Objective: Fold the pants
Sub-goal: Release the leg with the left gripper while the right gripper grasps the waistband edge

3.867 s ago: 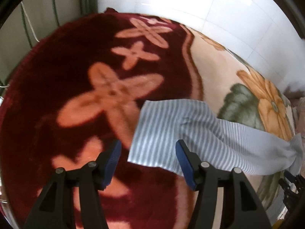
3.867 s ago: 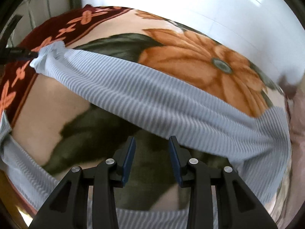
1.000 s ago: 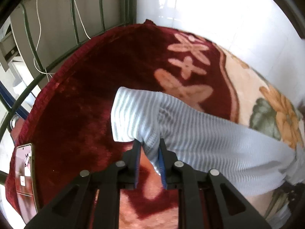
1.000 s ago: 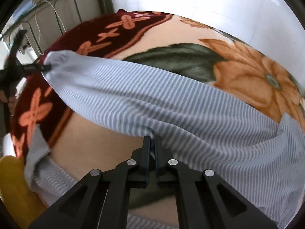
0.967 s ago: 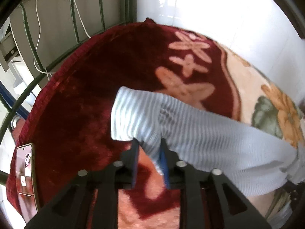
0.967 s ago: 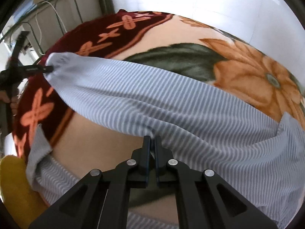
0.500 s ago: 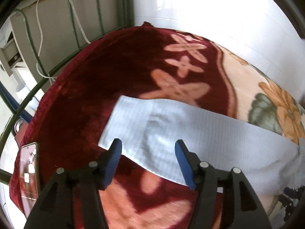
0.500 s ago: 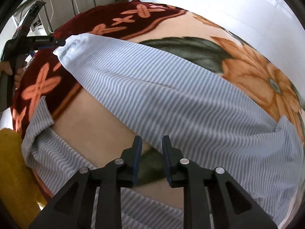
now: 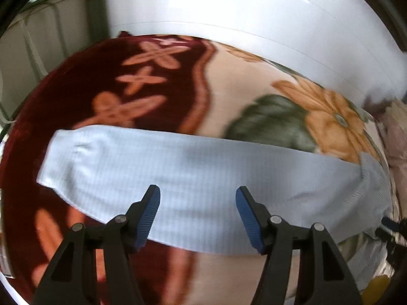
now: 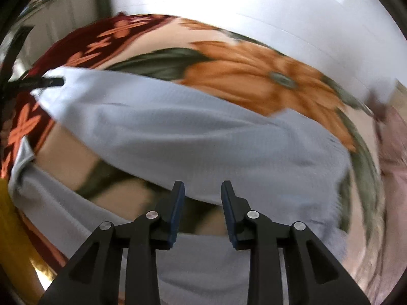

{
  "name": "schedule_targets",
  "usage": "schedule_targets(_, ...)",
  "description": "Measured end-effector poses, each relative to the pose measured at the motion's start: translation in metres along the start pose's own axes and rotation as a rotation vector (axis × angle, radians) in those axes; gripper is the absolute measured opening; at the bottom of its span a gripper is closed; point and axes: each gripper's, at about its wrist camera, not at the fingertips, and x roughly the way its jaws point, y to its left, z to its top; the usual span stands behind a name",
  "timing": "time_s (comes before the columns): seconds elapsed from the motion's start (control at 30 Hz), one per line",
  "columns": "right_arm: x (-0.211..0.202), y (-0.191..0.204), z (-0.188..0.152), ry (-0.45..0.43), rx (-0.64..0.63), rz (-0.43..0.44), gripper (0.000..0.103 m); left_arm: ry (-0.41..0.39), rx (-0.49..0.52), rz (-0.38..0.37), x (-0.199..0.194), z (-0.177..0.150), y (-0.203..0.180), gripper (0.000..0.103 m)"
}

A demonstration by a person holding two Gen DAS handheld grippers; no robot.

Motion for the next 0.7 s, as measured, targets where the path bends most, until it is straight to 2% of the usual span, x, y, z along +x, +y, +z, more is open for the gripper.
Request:
schedule_targets(0.23, -0.006, -0.099, -0.018, -0.011, 0.141, -0.087, 0.031, 0.02, 0.073, -0.009, 0.01, 0.001, -0.072, 0.065)
schedule_targets(0.37, 0.001, -0.144, -0.022, -0.006, 0.166, -0.114, 0.031, 0.037, 0.094, -0.013, 0.018, -0.006, -0.108, 0.065)
schedule_targets(0.57, 0.025, -0.183, -0.035, 0.052, 0.198, -0.097, 0.031, 0.057, 0.128, -0.012, 0.039, -0.013, -0.152, 0.065)
schedule_targets(0.7, 0.046, -0.189, -0.047, 0.077, 0.199, -0.022, 0.033, 0.079, 0.159, 0.003, 0.052, -0.017, -0.173, 0.065)
